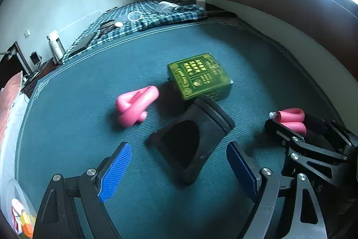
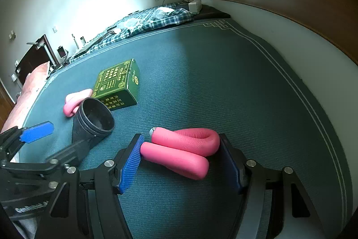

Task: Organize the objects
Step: 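Grasp the black rubber cone with the left tool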

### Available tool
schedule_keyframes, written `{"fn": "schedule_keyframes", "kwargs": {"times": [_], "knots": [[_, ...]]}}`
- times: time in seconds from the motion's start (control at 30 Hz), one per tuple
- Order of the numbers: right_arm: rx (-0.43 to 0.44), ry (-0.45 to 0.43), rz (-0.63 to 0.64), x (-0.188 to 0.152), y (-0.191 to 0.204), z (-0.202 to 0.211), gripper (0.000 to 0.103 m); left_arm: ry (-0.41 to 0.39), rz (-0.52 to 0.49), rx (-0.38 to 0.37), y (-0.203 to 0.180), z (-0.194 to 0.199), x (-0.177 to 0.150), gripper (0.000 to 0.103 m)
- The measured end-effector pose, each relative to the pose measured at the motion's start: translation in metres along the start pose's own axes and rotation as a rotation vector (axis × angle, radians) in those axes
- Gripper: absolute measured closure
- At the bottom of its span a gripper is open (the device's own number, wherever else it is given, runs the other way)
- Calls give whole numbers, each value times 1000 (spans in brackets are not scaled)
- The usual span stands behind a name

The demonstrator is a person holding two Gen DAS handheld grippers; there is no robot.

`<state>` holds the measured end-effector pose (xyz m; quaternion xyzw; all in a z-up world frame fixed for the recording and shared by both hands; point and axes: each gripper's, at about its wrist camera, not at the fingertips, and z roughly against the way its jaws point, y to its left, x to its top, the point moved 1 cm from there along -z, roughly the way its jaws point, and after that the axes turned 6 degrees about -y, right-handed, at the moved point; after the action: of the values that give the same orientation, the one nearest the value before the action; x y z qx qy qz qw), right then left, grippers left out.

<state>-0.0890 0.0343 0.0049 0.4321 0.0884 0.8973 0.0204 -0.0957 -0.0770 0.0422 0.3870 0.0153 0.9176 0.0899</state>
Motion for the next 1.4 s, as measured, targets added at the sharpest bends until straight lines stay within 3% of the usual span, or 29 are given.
{"fn": "schedule_keyframes", "kwargs": {"times": [0.57, 0.97, 1.23, 1.33, 1.4], "knots": [[4, -5, -11, 0, -1, -2, 36, 17, 25, 2, 4, -33, 0, 14], [3, -6, -10, 1, -2, -2, 36, -9, 2, -18, -3, -28, -1, 38], [4, -7, -10, 0, -2, -1, 36, -7, 8, -23, 0, -16, -7, 40], [4, -7, -10, 0, -1, 0, 36, 10, 29, -24, 5, -11, -16, 55], [3, -7, -10, 0, -1, 0, 36, 21, 45, -25, 8, -7, -22, 55]]}}
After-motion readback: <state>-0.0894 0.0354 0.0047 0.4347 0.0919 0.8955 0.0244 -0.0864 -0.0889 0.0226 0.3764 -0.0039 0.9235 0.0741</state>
